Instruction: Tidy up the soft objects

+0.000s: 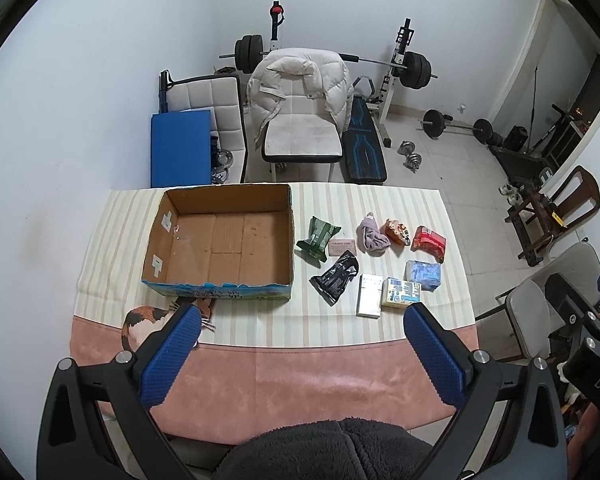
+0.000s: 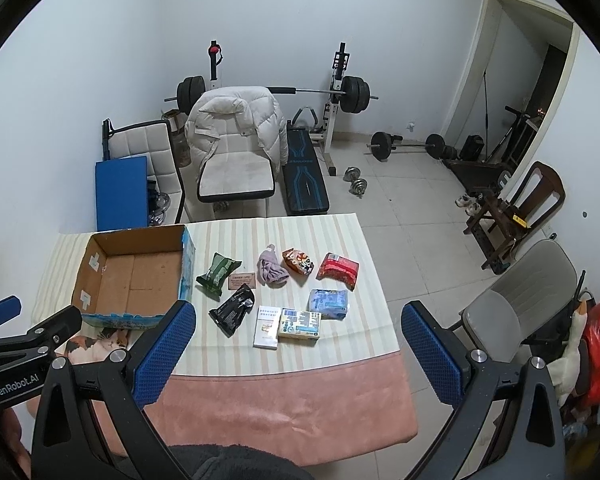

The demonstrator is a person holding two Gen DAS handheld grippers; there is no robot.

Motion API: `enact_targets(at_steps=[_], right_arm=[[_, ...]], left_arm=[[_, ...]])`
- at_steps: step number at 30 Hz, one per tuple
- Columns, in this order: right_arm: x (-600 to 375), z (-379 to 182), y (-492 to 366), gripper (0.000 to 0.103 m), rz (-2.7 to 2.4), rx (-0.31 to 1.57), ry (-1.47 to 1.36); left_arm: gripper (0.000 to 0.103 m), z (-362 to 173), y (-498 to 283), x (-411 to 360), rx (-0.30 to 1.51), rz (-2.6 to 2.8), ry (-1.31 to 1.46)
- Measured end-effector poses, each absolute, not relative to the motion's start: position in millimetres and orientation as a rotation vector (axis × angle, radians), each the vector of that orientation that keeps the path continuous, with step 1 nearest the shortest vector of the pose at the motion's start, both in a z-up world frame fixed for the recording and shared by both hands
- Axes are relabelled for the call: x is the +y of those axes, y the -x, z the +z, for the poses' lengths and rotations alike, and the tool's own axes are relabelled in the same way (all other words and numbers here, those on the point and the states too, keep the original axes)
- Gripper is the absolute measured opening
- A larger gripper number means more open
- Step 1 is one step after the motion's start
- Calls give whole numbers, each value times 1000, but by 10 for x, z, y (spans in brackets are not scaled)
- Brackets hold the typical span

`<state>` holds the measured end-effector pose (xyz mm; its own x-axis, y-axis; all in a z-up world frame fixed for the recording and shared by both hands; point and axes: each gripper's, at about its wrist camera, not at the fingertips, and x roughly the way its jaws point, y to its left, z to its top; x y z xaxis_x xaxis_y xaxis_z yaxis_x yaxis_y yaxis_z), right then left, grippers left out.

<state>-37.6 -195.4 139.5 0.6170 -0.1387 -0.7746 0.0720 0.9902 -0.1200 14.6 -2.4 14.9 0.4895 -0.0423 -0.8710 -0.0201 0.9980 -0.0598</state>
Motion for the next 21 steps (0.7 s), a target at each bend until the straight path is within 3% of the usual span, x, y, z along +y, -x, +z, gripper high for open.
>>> enact_targets(at_steps=[21], right_arm=[[-1954, 1375, 382, 103, -116, 901, 75]], left_arm=[[103, 96, -102, 2, 1048, -13, 61]])
